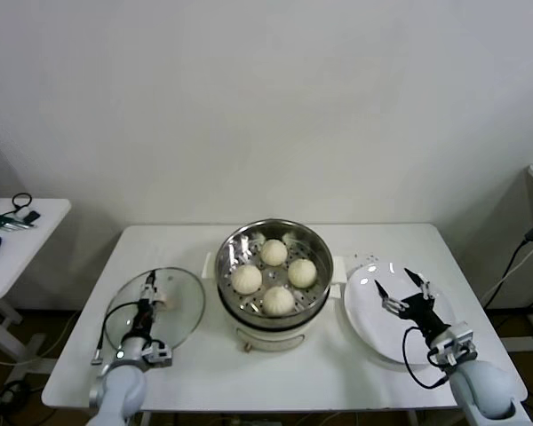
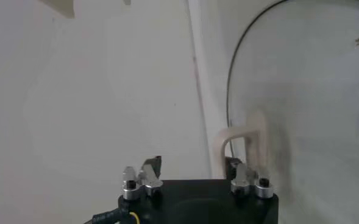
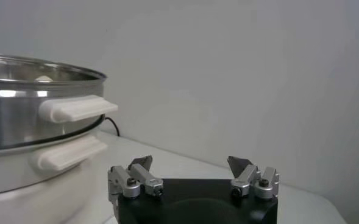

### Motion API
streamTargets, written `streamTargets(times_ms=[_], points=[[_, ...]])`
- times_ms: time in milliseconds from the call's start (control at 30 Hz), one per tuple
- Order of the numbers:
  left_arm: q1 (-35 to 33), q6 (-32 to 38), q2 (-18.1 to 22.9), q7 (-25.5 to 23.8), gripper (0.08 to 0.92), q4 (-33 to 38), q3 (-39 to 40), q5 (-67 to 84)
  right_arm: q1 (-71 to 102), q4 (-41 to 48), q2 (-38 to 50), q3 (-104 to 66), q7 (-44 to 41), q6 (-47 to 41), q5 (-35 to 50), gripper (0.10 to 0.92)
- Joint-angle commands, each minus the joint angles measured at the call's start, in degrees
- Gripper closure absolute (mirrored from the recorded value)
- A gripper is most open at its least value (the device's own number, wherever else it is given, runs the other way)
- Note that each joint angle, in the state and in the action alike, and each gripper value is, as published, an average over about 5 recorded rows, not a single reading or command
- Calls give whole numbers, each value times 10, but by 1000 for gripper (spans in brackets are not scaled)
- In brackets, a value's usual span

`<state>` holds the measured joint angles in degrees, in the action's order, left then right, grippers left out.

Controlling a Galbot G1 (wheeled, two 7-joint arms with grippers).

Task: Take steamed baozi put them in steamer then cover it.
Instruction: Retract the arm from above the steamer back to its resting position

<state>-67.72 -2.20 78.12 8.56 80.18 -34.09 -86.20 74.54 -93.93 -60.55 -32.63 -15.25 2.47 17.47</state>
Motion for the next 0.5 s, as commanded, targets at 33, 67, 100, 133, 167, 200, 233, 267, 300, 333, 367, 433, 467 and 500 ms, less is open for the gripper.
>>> streamTargets(times_ms=[33, 67, 100, 133, 167, 200, 233, 267, 300, 333, 367, 433, 467, 500], points=[[4, 5, -2, 0, 407, -8, 1, 26, -1, 3, -4, 0, -3, 3, -8, 203], [2, 6, -3, -1, 441, -7, 1, 28, -1, 4, -5, 0, -4, 3, -9, 203], [0, 6, -3, -2, 467, -6, 1, 31, -2, 5, -6, 0, -4, 4, -10, 203], [-2, 6, -4, -3, 493, -3, 0, 36, -2, 5, -7, 0, -4, 4, -11, 203], [-4, 7, -5, -4, 528, 0, 0, 41, -3, 6, -7, 0, -5, 5, -12, 203], [-6, 6, -7, -5, 554, 4, 0, 46, -4, 7, -8, 0, -5, 5, -13, 203], [-10, 6, -8, -6, 580, 9, 0, 51, -4, 8, -8, 1, -5, 6, -13, 203], [-13, 5, -10, -7, 615, 16, 1, 56, -5, 9, -8, 1, -6, 6, -14, 203], [-17, 5, -12, -8, 641, 24, 1, 61, -6, 10, -8, 1, -6, 7, -15, 203], [-22, 3, -14, -10, 667, 35, 1, 65, -6, 11, -8, 1, -6, 7, -15, 203], [-28, 1, -18, -11, 701, 48, 1, 70, -6, 12, -8, 1, -6, 8, -15, 203], [-43, -6, -27, -13, 753, 82, 3, 81, -6, 13, -7, 0, -6, 9, -15, 203], [-52, -11, -33, -14, 787, 100, 4, 87, -6, 14, -6, 0, -6, 10, -15, 203], [-60, -16, -40, -14, 811, 118, 5, 92, -6, 15, -4, -1, -6, 10, -14, 203]])
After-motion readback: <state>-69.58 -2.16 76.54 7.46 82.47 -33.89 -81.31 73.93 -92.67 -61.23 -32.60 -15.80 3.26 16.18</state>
